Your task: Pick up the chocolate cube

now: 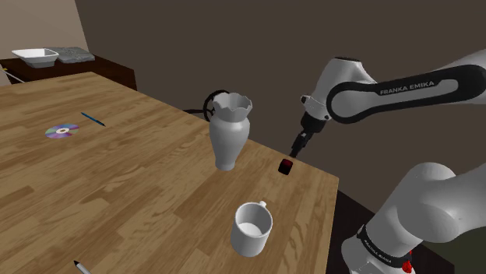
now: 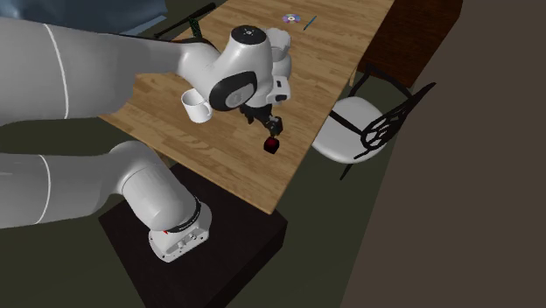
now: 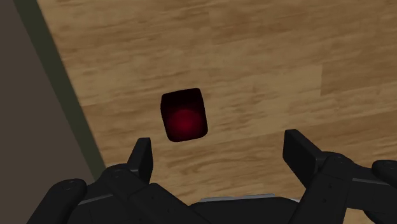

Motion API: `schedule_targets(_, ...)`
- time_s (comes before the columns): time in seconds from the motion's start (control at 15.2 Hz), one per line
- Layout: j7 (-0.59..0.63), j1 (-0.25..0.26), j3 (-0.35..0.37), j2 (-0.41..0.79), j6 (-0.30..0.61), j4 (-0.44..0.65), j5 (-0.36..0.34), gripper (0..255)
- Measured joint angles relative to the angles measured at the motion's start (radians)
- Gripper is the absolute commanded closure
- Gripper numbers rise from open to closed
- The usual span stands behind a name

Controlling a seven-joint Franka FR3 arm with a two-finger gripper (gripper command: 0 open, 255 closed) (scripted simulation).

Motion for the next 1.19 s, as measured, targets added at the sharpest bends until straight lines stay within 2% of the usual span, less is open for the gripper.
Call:
schedule_targets(0.33,-0.036,-0.015,-0.016,0.182,0.236,-0.049,-0.029,0)
schedule_targets(0.86,-0.053,-0.011,-0.027,0.322,0.412,-0.081,-0.026,0)
schedule_targets(0.92,-0.053,-0.011,-0.027,0.328,0.419,-0.083,-0.025,255)
schedule_targets(1.19,-0.053,-0.01,-0.027,0.332,0.427,-0.084,-0.025,255)
